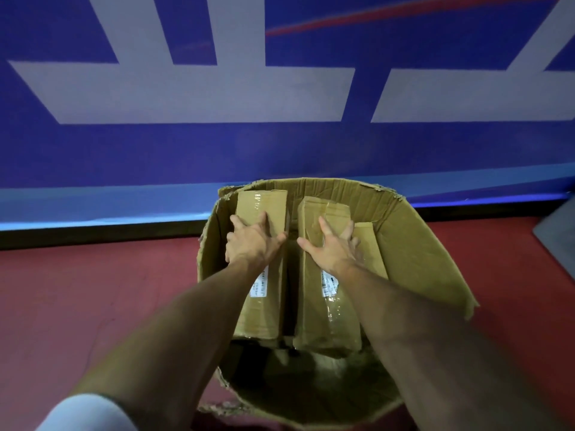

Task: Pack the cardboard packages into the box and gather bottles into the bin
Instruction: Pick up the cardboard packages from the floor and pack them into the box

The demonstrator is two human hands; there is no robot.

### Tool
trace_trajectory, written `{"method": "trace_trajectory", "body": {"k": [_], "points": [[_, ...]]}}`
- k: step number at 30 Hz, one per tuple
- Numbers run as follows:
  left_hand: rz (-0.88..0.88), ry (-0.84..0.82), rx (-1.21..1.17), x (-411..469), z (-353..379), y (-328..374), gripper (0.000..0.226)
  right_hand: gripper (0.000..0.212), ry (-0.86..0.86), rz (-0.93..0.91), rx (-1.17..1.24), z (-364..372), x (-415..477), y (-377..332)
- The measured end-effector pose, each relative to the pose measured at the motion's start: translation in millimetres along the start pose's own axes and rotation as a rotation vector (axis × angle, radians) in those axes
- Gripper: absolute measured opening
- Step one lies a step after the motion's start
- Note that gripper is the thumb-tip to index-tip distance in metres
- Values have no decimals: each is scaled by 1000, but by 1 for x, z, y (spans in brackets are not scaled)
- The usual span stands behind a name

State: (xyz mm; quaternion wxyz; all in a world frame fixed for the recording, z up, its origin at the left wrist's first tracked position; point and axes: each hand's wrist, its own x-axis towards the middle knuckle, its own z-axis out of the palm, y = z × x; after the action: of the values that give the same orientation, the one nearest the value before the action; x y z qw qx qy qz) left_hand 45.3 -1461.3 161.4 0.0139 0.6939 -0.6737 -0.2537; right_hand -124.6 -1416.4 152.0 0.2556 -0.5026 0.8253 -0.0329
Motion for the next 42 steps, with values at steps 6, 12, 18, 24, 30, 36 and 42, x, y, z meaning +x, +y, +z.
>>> {"method": "trace_trajectory", "body": {"k": [6,12,18,24,30,36,42], "points": [[-115,-351,-10,15,36,-18,90,93,-156,6,-75,22,10,22],[-85,-412,41,18,56,-18,104,97,-261,-10,-236,43,12,44],[-52,-447,126,23,75,-24,111,102,-258,-77,-328,60,22,56],[-59,-447,156,27,85,-36,115,100,-281,-136,-424,61,41,60],[-124,-480,126,30,91,-42,115,93,-291,-46,-417,73,48,57],[-81,-445,76,26,100,-18,101,109,-237,102,-296,76,50,71],[-140,-357,35,29,112,6,103,115,-249,202,-212,76,53,90]]}}
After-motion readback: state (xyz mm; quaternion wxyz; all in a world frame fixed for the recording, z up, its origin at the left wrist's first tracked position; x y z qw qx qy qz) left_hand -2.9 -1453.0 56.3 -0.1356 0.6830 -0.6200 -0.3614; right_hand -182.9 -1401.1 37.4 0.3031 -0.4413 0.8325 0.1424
